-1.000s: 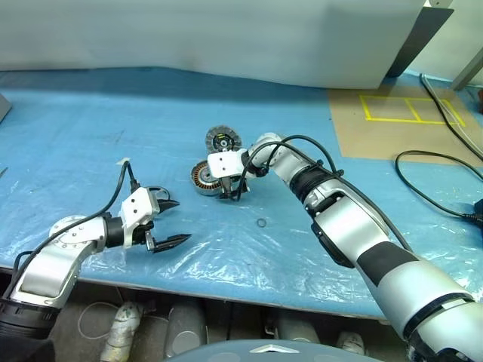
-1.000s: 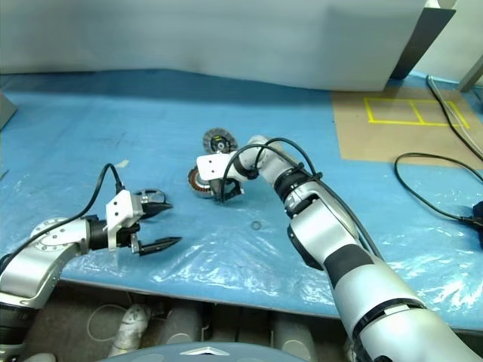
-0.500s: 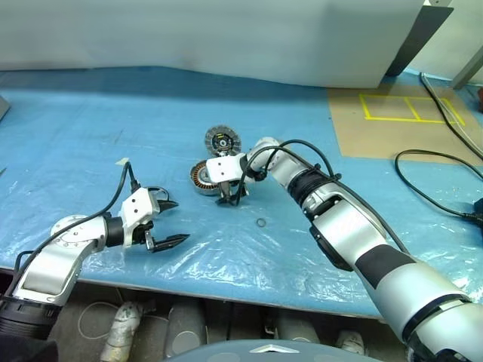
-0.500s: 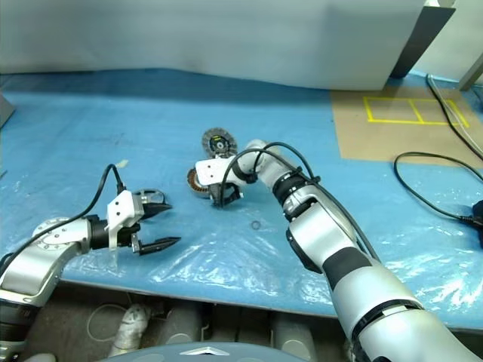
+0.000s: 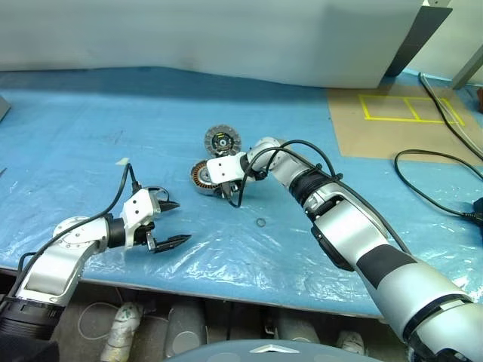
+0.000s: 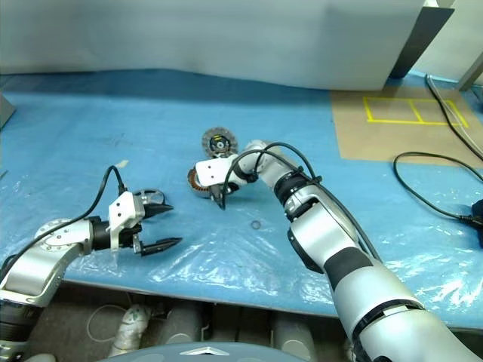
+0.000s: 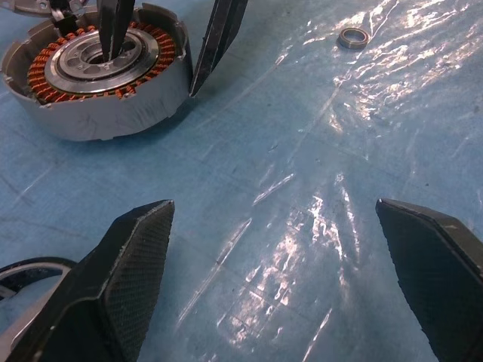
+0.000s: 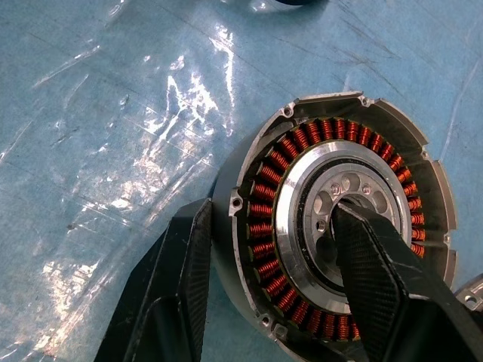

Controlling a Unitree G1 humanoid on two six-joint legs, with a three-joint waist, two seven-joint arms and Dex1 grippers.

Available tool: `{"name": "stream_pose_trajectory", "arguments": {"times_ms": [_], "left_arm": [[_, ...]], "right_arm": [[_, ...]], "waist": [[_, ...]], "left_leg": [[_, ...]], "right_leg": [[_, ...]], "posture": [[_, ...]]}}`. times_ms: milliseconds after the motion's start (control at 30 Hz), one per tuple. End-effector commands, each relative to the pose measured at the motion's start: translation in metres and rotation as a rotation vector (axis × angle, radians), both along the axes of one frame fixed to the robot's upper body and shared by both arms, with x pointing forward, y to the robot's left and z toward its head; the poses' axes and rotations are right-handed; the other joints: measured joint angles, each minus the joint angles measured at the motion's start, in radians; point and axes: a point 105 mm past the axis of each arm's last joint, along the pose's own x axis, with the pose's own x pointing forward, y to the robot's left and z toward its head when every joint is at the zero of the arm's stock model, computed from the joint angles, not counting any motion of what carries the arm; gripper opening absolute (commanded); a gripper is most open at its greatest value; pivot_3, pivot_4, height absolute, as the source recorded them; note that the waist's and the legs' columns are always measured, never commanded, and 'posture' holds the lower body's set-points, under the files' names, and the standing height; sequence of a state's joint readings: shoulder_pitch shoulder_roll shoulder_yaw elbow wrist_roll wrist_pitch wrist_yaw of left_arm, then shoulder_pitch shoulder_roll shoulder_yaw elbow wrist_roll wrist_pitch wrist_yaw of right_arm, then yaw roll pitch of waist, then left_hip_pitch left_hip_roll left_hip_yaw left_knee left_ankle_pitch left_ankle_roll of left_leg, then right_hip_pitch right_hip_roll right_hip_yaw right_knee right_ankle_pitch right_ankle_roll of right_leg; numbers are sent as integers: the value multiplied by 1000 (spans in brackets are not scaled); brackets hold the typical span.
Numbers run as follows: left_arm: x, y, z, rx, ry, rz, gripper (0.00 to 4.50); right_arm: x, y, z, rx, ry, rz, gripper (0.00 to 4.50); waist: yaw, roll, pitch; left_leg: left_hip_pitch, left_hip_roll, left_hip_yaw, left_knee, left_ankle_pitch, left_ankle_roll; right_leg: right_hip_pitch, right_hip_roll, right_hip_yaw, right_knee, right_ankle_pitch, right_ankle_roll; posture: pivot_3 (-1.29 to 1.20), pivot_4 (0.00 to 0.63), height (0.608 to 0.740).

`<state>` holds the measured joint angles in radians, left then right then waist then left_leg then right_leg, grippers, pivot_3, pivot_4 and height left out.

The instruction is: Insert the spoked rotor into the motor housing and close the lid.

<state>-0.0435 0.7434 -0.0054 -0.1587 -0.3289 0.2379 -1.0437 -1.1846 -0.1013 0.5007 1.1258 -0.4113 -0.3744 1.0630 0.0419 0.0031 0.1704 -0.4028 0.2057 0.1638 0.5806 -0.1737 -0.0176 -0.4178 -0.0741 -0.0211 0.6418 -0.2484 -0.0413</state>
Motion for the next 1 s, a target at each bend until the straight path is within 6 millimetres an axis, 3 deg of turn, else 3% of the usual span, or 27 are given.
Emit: {"name": "stream_pose_trajectory", "arguments": {"times_ms": [33,167,433,667,867,1000], "left_arm": [[2,-3,6,-5,-32,-15,4500],[2,-4,6,-11,-32,-18,4500],[0,-4,6,-10,-33,-24,4500],[1,-2,7,-1,-29,-34,4500],[3,-1,8,14,-31,-50,4500],[3,-2,9,15,-28,-60,4500]], "right_arm": [[-3,-2,-1,-43,-38,58,2095],[-9,-15,2,-118,-111,186,2095],[-45,-40,4,-171,-127,390,2095],[-61,-33,4,-95,-66,367,2095],[-65,-42,-3,-121,-74,360,2095],[-63,-44,3,-95,-69,326,3378]], "waist": [[0,0,0],[4,0,0],[3,-1,0],[-2,-1,0],[1,-1,0],[1,-1,0]], "left_leg": [[0,0,0,0,0,0],[-1,0,0,0,0,0],[-2,0,0,0,2,3],[0,0,1,0,1,2],[0,0,1,0,1,2],[0,0,1,0,0,1]], "right_leg": [[0,0,0,0,0,0],[0,0,0,0,0,0],[0,0,0,-1,0,0],[0,1,1,0,0,0],[0,1,1,0,0,0],[0,1,1,0,0,0]], "posture": [[0,150,740],[0,150,740],[0,150,740],[0,150,740],[0,150,740],[0,150,740]]}}
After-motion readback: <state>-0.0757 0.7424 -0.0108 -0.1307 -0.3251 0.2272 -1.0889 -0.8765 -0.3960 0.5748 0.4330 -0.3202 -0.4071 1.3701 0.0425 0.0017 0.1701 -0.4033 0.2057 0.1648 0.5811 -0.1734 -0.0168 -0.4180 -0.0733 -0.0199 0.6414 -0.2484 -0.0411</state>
